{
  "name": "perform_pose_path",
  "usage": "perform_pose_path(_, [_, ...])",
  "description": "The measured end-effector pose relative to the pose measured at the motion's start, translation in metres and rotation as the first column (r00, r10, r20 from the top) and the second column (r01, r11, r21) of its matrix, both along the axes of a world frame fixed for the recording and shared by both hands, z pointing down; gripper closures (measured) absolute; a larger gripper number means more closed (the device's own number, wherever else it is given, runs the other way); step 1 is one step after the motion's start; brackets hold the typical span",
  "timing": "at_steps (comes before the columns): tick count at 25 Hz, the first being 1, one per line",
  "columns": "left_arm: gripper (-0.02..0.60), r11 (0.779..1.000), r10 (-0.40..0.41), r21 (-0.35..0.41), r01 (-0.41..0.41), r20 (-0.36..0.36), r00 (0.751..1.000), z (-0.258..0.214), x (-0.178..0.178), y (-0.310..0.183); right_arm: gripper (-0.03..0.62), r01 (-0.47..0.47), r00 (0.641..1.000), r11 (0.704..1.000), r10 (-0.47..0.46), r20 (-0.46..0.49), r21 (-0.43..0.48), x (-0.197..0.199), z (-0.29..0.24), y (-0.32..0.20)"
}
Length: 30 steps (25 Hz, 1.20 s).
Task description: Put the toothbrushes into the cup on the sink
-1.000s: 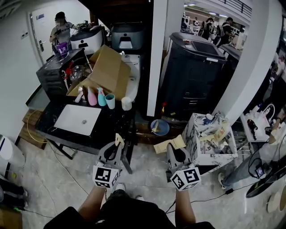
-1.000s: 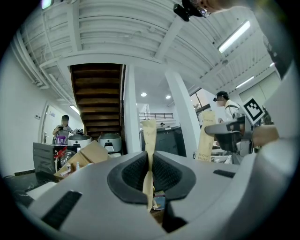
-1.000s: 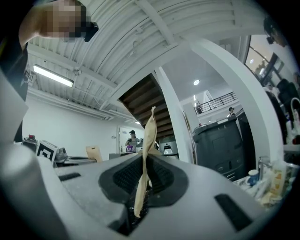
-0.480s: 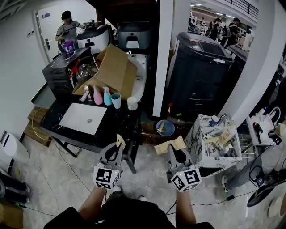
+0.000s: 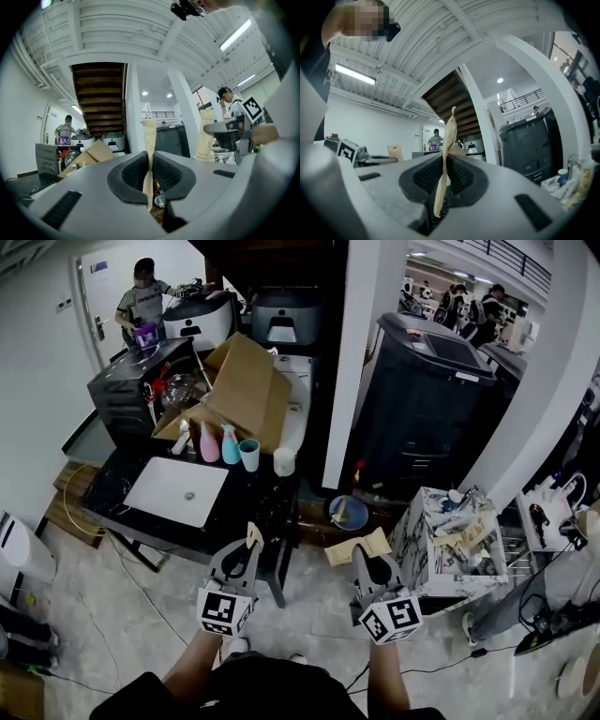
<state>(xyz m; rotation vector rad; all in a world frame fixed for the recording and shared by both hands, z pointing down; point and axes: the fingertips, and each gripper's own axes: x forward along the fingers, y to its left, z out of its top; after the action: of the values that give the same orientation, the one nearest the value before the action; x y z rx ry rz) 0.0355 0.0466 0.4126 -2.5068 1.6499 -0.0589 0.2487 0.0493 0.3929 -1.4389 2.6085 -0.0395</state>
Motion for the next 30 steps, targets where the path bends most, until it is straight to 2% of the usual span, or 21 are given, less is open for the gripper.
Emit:
perform_pose_path(16, [0.554, 0.999, 0.045, -0.003, -0.045, -0.057, 0.997, -0.001, -0.066, -0.041, 0.565, -0.057, 0.997, 0.998, 0.057, -0.046, 0.006, -0.062, -0.017, -0.027])
perform_pose_path(30, [0.554, 0.995, 0.096, -0.01, -0.098, -0.092, 0.991, 0.003, -0.132, -0.06, 0.565, -0.079, 0.994, 0.997, 0.08, -0.074, 0.02, -0.133, -0.027, -0.033])
